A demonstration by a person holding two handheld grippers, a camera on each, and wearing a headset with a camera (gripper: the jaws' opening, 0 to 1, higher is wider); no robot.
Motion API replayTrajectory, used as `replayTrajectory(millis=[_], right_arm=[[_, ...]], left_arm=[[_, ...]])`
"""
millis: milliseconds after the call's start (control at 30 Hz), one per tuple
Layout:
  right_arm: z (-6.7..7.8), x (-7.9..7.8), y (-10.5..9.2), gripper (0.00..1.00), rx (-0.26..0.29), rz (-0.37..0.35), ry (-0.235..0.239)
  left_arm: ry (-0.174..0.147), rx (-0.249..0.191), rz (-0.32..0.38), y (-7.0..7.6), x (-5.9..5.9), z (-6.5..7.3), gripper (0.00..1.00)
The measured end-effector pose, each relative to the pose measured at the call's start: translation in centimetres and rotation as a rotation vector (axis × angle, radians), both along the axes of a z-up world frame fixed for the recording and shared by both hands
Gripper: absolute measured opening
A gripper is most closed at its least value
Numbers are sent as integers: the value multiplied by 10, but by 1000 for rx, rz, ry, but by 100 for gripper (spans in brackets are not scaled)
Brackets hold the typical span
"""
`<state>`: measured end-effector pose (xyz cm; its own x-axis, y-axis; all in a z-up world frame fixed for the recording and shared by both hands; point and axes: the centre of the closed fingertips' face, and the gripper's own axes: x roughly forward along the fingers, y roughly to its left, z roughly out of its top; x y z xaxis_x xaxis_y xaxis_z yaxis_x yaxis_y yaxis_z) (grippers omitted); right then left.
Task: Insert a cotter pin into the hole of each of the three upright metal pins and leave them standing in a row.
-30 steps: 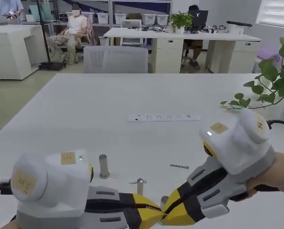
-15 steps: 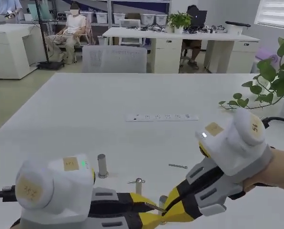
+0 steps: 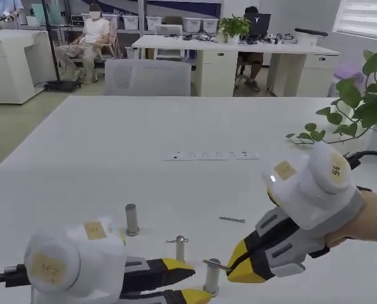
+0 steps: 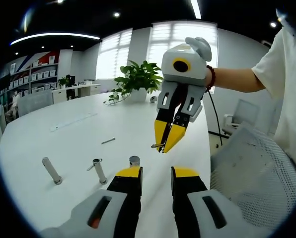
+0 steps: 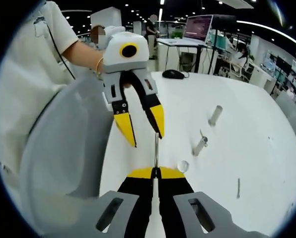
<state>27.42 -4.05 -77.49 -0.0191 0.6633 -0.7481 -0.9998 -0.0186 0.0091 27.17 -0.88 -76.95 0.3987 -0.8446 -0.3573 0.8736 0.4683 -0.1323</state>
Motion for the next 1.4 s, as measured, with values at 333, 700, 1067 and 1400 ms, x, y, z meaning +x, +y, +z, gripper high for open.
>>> replayTrajectory(millis=[333, 700, 1067, 1400], right_arm=[[-15, 15, -21, 4, -92, -51, -35], [-29, 27, -40, 4, -167, -110, -51], [-47, 30, -48, 4, -224, -109, -42], [-56, 36, -46, 4, -255, -102, -38]], left_arm=[[-3, 30, 78, 2, 16, -14, 25], [28, 56, 118, -3, 28, -32, 27], [25, 63, 112, -13, 40, -40, 28], [39, 77, 106, -23, 47, -50, 29]])
